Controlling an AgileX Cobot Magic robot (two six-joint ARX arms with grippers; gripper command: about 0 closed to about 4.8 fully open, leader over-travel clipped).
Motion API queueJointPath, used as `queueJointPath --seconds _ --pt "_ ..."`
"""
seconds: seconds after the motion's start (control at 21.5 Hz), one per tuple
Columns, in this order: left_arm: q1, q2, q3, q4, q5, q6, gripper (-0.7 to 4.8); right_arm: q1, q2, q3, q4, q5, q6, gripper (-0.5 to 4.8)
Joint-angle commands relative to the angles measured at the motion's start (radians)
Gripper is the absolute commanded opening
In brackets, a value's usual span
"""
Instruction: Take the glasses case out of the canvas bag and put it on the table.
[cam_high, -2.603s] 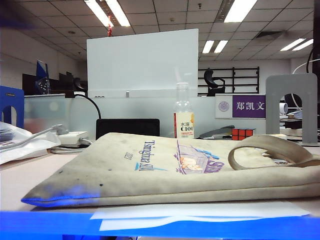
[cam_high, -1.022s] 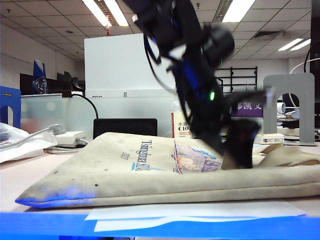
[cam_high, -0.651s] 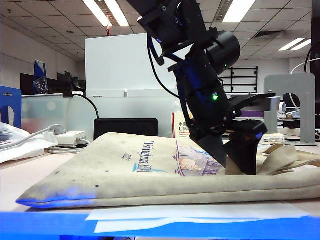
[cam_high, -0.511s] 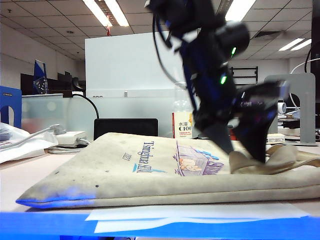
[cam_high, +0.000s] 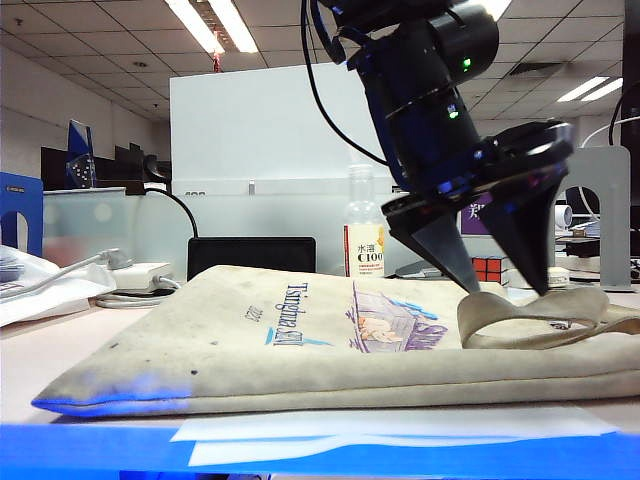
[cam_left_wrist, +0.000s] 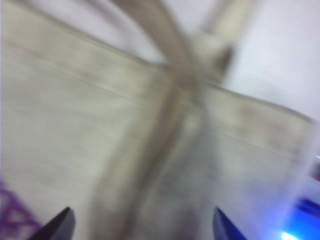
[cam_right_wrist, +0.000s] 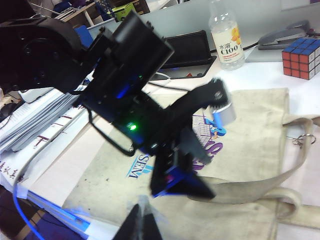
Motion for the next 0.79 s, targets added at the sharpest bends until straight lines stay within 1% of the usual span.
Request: queueJointPath --seconds 0.05,0.19,0.28,0.42,0.7,0.79 --pt "-0.01 -0.01 0.0 -0.053 0.048 0.001 3.6 0.0 -0.002 0.002 0.01 0.005 -0.024 -0.07" --pt "-0.021 -0.01 0.0 -0.053 -0.003 0.079 3.6 0.0 -0.002 0.002 0.01 0.005 -0.024 -0.06" --pt "-0.021 0.0 0.0 -0.035 -0.018 0.123 3.6 0.0 -0.002 0.002 0.01 0.005 -0.024 -0.07" --pt "-0.02 0.031 0.0 0.004 -0.018 0.118 3.6 0.0 -0.002 0.002 0.01 0.005 -0.024 -0.06" --pt "-0.021 0.104 0.0 -0.002 -0.068 0.118 3.6 0.0 -0.002 0.002 -0.012 -0.002 -0.024 -0.06" --pt "-0.02 0.118 0.0 -0.004 -0.114 0.118 3.47 0.0 -0.002 0.002 -0.015 -0.003 -0.024 -0.07"
